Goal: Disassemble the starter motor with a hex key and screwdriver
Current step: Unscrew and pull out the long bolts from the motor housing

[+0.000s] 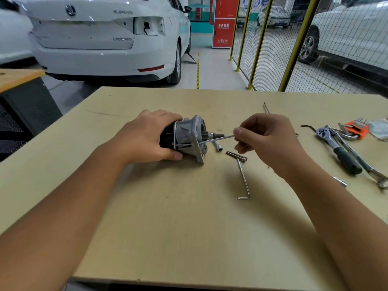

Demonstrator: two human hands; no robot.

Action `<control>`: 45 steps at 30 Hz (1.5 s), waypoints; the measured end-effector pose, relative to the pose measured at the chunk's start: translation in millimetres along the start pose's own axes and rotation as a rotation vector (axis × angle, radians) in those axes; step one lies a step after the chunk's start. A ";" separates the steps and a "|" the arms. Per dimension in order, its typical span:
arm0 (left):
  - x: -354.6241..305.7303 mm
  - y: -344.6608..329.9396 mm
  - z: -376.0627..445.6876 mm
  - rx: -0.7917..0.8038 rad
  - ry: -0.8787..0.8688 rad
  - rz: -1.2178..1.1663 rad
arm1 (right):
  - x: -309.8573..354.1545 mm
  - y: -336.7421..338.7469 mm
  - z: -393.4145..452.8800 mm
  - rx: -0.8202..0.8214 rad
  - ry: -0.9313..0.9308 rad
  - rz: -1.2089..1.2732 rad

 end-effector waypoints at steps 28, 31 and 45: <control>-28.6 -6.9 6.9 -0.093 0.156 0.179 | 12.0 -4.4 -6.4 0.146 0.076 -0.261; -29.8 -6.8 7.8 -0.095 0.166 0.183 | 17.4 -4.2 -7.5 0.101 0.147 -0.299; -29.7 -4.3 8.7 -0.122 0.202 0.152 | 1.6 -12.2 -5.0 0.182 -0.024 0.152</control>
Point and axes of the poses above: each hand's wrist, its own z-axis towards the middle knuckle, its own y-axis out of the back of the hand, x = y × z, the point moved 10 cm from there along z, towards the middle knuckle, and after that the axes turned 11 degrees about -y, right-handed, at the moved point
